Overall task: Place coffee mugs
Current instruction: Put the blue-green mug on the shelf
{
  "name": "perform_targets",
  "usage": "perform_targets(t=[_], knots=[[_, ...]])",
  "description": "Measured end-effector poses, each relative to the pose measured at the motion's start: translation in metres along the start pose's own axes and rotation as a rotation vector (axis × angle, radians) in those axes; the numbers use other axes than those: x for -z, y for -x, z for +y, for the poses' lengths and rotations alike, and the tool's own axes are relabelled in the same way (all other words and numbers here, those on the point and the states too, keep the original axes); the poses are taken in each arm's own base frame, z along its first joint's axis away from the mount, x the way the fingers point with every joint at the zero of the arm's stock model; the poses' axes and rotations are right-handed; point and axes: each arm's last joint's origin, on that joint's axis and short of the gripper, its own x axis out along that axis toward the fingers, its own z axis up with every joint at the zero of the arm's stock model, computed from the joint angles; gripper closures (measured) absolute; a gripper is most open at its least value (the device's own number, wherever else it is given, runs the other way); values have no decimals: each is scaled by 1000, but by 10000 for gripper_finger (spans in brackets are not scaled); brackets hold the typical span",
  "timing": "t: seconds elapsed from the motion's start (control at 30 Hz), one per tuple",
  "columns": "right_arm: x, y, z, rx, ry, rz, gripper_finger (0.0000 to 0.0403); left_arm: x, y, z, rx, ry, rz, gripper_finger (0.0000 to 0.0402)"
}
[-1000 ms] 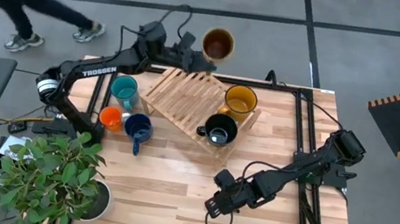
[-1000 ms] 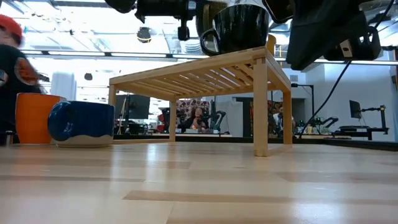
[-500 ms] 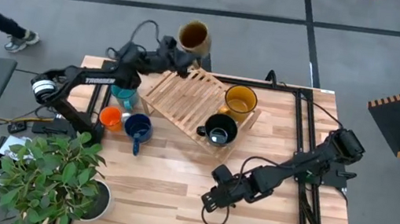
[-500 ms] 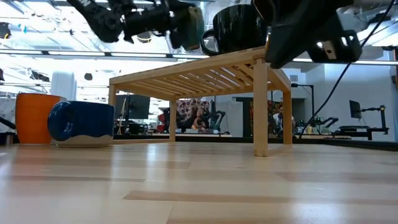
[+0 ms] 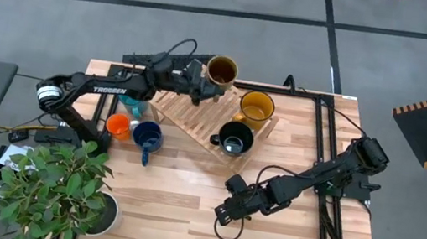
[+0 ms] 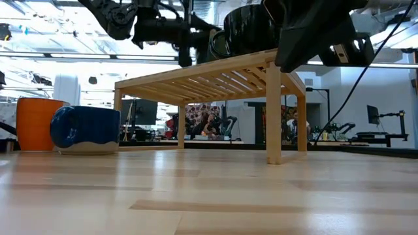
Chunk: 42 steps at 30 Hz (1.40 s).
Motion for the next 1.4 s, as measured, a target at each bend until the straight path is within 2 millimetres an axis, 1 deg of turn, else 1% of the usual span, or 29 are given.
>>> perform_targets(t=[0.1,0.27,0.43,0.53,0.7,0.9,1.03,1.17,1.4], knots=[[0,0,0,1,-1,-5,340,7,-1,6,-14,36,-19,381],[-1,0,0,1,-1,-6,340,14,-3,4,14,27,-44,381],[0,0,0,1,-2,-6,340,27,-19,22,22,100,-21,381],[0,0,0,-1,1,-7,340,30,-24,28,42,144,-11,381],[-1,0,0,-4,10,-8,340,32,-27,32,43,164,-47,379],[-1,0,0,-3,20,-8,340,33,-27,32,34,135,-39,339],[-1,0,0,-2,23,-8,340,34,-27,33,31,125,-24,324],[-1,0,0,-2,25,-8,340,34,-27,33,32,122,-17,319],[-1,0,0,-2,24,-8,340,31,-25,31,56,121,58,317]])
